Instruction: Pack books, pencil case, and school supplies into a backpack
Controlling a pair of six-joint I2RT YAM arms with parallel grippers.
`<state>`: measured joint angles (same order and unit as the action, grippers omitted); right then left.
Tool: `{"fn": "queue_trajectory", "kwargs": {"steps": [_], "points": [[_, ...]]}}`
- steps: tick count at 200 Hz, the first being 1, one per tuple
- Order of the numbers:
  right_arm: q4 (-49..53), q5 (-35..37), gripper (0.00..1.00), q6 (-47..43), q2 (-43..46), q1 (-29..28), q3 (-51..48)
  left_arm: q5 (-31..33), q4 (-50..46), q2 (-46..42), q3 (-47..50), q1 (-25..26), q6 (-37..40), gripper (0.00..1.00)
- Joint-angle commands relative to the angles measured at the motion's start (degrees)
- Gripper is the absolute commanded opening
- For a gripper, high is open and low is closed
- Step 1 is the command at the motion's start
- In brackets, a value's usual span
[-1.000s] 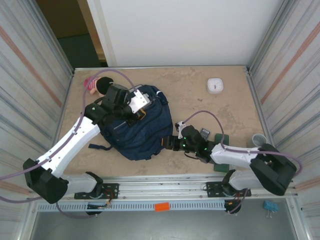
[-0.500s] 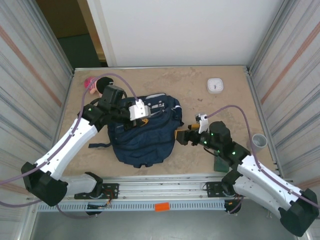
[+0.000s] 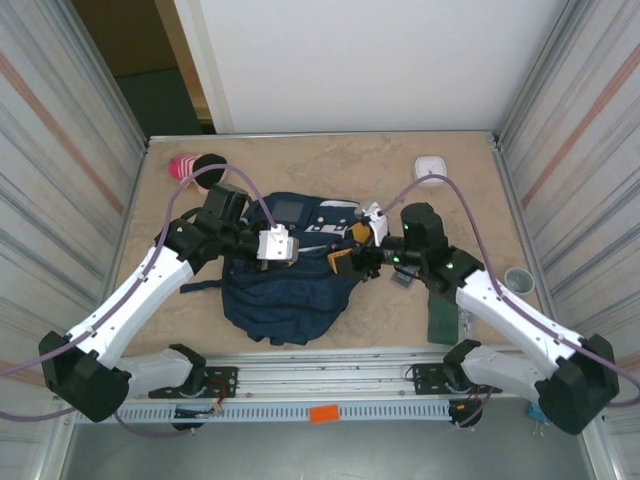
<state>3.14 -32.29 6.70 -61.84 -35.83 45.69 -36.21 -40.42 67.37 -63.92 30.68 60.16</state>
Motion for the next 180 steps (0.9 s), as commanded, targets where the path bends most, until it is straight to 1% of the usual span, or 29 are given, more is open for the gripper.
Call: {"fn": "queue_trajectory", "kwargs": {"steps": [1, 25, 33, 38, 50, 52, 55, 62, 72, 80, 83, 89, 101, 107, 124, 135, 147, 180], "points": [[0.3, -9.5, 0.90, -6.3, -3.6, -0.6, 3.8, -5.1, 6.8, -1.9, -0.2, 0.5, -0.7, 0.00], [0.0, -11.5, 0.92, -7.6, -7.8, -1.1, 6.1, -7.1, 7.1, -1.4, -0.3, 0.5, -2.0, 0.00], [-0.1, -12.4, 0.88, -7.8, -9.4, -1.1, 7.3, -7.6, 7.5, -1.2, -0.5, 0.5, -2.8, 0.00], [0.0, -13.0, 0.82, -8.0, -10.3, -1.1, 8.0, -7.8, 7.6, -1.0, -0.5, 0.5, -3.3, 0.00], [0.7, -13.8, 0.58, -8.5, -12.2, -0.9, 9.6, -7.4, 7.6, -0.8, -0.7, 0.6, -4.5, 0.00], [0.9, -13.7, 0.56, -8.5, -12.5, -0.9, 9.8, -7.3, 7.6, -0.8, -0.8, 0.6, -4.8, 0.00], [1.0, -13.4, 0.48, -8.6, -12.7, -0.7, 10.0, -6.9, 7.6, -0.8, -0.8, 0.7, -5.3, 0.00], [1.9, -13.0, 0.32, -8.8, -13.2, -0.2, 10.6, -5.1, 7.7, -0.9, -0.9, 0.6, -6.3, 0.01], [3.4, -14.5, 0.09, -9.5, -13.6, 1.1, 11.3, -1.6, 7.4, -0.9, -0.9, 0.6, -7.9, 0.02], [3.6, -16.0, 0.03, -9.3, -13.5, 2.2, 11.6, 0.4, 6.8, -0.9, -1.2, 0.6, -9.8, 0.05], [3.3, -16.5, 0.02, -9.1, -13.3, 2.4, 11.5, 1.0, 6.7, -0.9, -1.3, 0.5, -10.3, 0.07], [2.3, -16.8, 0.00, -9.0, -12.7, 2.5, 11.0, 1.8, 6.4, -0.8, -1.4, 0.7, -11.9, 0.13], [-0.6, -16.9, 0.00, -9.1, -11.2, 2.1, 9.4, 2.1, 5.7, -0.5, -1.9, 0.7, -15.7, 0.32], [-1.7, -17.1, 0.00, -9.1, -10.6, 1.9, 8.9, 1.7, 5.1, -0.3, -2.3, 0.8, -17.2, 0.38], [-1.9, -17.2, 0.00, -9.7, -10.0, 1.2, 8.6, 0.8, 4.8, 0.9, -3.1, 1.1, -21.8, 0.51], [-1.6, -17.4, 0.00, -9.7, -10.1, 1.0, 8.6, 0.5, 4.8, 2.1, -3.8, 1.4, -23.9, 0.56], [-1.6, -17.8, 0.00, -9.7, -10.4, 0.8, 8.7, -0.1, 4.3, 3.5, -4.5, 1.7, -24.2, 0.60], [-1.5, -17.8, 0.00, -9.6, -10.8, 0.0, 8.9, -2.0, 1.7, 7.4, -6.0, 3.1, -23.3, 0.66]]}}
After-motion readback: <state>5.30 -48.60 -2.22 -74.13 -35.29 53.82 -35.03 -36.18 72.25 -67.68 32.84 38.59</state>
